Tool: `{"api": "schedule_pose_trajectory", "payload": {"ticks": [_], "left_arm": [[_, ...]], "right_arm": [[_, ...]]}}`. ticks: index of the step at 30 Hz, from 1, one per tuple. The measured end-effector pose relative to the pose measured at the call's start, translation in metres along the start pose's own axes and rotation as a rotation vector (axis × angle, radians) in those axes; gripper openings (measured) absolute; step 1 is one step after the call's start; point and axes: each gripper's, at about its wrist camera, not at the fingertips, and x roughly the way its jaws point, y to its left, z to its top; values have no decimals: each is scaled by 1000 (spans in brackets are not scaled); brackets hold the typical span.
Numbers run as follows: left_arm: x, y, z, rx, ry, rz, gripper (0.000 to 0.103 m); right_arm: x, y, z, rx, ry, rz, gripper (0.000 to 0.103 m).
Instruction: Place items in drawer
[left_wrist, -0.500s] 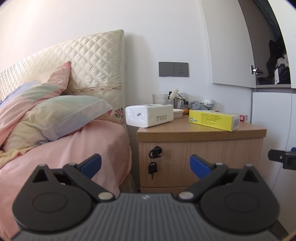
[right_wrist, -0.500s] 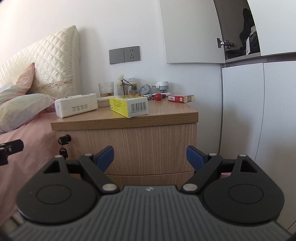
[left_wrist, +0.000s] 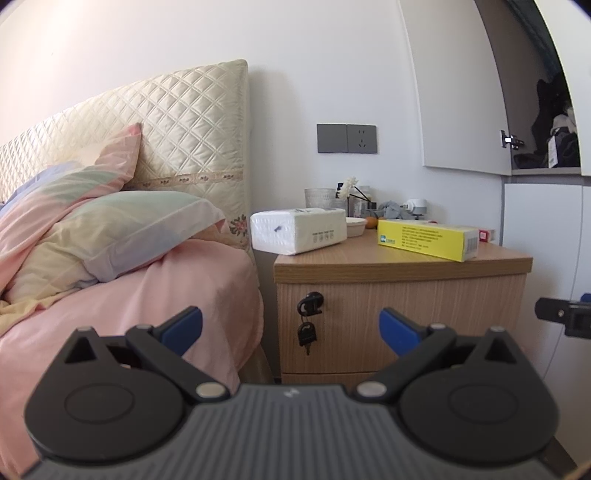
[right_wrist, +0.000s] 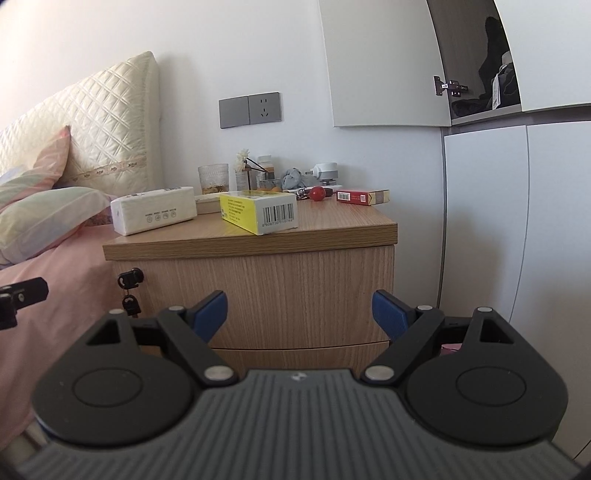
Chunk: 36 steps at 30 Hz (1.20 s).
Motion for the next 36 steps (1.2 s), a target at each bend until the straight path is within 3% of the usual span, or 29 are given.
{"api": "schedule_pose_trajectory", "payload": {"ticks": [36], "left_arm": [[-4,-5,-2,15,-21,-6,103]], "right_arm": [[-3,-1,-1,9,-19,-5,87]]}}
